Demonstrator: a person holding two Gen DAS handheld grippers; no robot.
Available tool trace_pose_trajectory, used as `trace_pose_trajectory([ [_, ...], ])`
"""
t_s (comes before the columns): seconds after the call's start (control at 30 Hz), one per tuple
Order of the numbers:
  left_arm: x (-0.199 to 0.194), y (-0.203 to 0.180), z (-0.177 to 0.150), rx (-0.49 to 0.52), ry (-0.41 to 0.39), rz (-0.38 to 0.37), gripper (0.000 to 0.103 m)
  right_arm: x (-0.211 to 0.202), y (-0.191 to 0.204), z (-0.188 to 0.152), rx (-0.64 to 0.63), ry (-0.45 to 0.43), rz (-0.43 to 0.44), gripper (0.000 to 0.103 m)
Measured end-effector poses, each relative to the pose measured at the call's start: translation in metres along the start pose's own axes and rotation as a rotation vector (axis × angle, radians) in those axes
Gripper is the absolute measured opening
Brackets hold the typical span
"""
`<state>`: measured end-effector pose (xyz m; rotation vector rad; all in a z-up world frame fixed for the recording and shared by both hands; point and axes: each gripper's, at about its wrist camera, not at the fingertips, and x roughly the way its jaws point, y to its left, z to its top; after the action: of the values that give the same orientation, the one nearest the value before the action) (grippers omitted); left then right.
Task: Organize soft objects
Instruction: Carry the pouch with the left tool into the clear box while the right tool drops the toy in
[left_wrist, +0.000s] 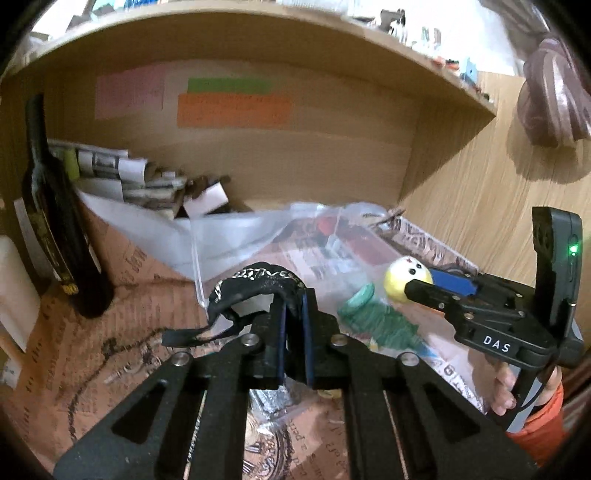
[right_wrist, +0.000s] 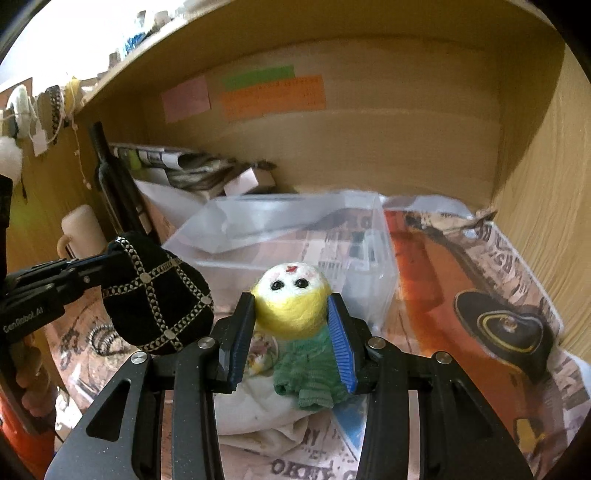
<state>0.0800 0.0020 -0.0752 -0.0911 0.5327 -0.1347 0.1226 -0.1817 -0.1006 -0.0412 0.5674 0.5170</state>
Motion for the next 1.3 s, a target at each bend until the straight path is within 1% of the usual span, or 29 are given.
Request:
trace_pose_trajectory([
  [0.17,-0.013,0.004,0.018,0.007,-0.063,0.015,0.007,-0.012,-0.004,0.009,0.016,-0.044,-0.002,0.037],
  [0.33,-0.018,0.013,0.038,-0.006,-0.112,0.02,0.007,-0.02,-0.008,0.02,0.022,-0.089,-0.01,0.037],
  [0.47,-0.012,0.021,0.053,-0.012,-0.125,0.04,0.007,-0.021,-0.009,0.031,0.01,-0.115,-0.018,0.037],
  [0.67,0.015,0.03,0.074,-0.008,-0.122,0.075,0.007,-0.014,-0.011,0.045,0.004,-0.13,-0.005,0.037],
  [0.77,0.032,0.033,0.079,-0.019,-0.099,0.07,0.007,-0.005,-0.01,0.05,-0.008,-0.123,-0.003,0.037],
  [0.87,0.055,0.036,0.078,-0.034,-0.047,0.063,0.007,0.009,-0.011,0.056,-0.021,-0.1,-0.008,0.037],
  [1.0,0.086,0.039,0.072,-0.052,0.029,0.069,0.007,0.035,-0.014,0.06,-0.035,-0.042,-0.011,0.037],
  [1.13,0.11,0.039,0.064,-0.058,0.093,0.068,0.007,0.062,-0.017,0.059,-0.05,0.026,-0.033,0.037],
  [1.3,0.136,0.042,0.053,-0.093,0.183,0.023,0.007,0.086,-0.022,0.054,-0.044,0.092,-0.048,0.037],
])
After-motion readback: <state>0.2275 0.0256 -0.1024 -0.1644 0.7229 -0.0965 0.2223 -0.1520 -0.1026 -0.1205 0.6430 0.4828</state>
